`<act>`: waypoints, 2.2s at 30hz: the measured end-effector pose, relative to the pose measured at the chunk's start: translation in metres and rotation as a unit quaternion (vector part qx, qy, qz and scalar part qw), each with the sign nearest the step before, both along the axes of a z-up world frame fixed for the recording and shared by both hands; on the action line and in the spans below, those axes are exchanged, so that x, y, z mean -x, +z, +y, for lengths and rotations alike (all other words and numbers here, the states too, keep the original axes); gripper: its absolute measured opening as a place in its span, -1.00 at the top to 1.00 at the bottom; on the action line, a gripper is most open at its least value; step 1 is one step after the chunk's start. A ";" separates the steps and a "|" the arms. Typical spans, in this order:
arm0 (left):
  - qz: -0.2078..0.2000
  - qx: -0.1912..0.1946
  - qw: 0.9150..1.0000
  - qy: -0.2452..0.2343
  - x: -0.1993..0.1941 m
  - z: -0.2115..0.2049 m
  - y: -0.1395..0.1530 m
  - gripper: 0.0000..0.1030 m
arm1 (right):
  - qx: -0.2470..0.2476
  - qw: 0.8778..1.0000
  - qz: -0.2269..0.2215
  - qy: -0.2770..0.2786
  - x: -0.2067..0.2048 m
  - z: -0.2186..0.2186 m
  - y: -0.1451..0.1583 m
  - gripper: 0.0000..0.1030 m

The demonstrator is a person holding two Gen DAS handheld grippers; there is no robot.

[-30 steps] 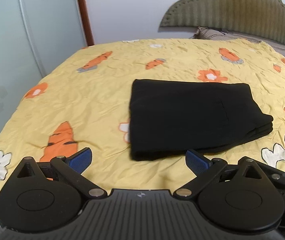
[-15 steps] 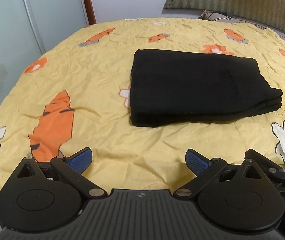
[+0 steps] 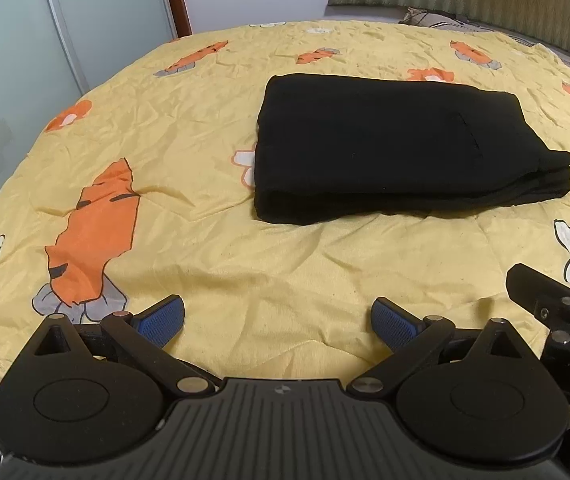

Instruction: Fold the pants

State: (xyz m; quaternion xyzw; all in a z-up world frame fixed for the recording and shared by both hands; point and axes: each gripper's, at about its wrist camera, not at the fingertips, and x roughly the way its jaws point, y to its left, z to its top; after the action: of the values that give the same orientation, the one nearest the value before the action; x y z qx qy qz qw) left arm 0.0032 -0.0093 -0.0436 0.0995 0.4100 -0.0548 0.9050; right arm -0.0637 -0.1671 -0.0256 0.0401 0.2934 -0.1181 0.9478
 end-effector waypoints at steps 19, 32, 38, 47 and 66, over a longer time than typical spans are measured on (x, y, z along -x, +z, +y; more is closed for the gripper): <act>-0.001 0.002 1.000 0.003 0.000 0.001 -0.002 -0.98 | -0.003 1.000 -0.002 0.008 0.000 0.003 0.001 -1.00; 0.000 0.004 1.000 0.004 0.000 0.001 -0.002 -0.98 | -0.005 1.000 0.000 0.008 -0.001 0.004 0.000 -1.00; 0.000 0.003 1.000 0.005 0.001 0.001 -0.002 -0.98 | -0.008 1.000 0.002 0.008 -0.001 0.003 -0.001 -1.00; -0.003 0.000 1.000 0.003 0.000 0.000 -0.004 -0.99 | -0.010 1.000 0.007 0.008 -0.002 0.002 -0.006 -1.00; 0.001 0.014 1.000 0.011 0.000 0.003 -0.005 -1.00 | -0.026 0.999 0.032 -0.001 -0.001 -0.009 -0.024 -1.00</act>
State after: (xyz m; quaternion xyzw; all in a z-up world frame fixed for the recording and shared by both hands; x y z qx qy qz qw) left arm 0.0028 -0.0067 -0.0484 0.0823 0.4113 -0.0512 0.9063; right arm -0.0624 -0.1756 -0.0501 0.0614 0.3264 -0.1124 0.9365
